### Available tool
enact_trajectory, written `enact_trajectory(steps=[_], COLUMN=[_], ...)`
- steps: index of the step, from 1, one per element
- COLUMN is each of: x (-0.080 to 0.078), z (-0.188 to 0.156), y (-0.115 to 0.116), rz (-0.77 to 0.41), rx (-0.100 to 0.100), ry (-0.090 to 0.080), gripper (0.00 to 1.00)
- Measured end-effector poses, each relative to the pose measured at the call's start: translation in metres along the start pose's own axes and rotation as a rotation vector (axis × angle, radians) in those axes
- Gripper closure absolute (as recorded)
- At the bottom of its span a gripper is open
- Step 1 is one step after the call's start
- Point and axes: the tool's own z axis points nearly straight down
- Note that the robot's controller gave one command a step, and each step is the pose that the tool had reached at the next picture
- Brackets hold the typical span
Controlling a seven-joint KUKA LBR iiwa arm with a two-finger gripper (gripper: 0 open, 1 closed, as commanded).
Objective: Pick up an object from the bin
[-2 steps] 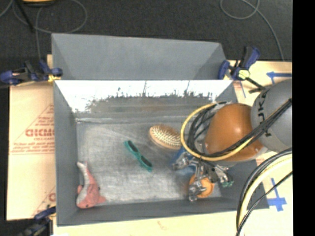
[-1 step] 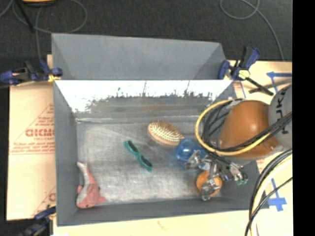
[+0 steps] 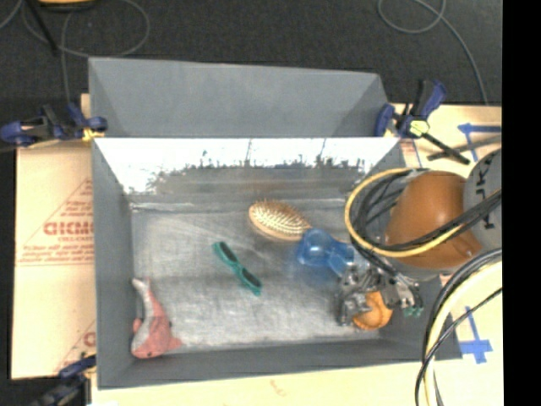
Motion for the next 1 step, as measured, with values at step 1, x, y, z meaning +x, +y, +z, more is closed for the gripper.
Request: enact_trajectory(steps=[1], x=[0.0011], z=[0.0012], y=[0.0002], rz=[0.0], rx=[-0.001], ry=[0.003], gripper=[0.0])
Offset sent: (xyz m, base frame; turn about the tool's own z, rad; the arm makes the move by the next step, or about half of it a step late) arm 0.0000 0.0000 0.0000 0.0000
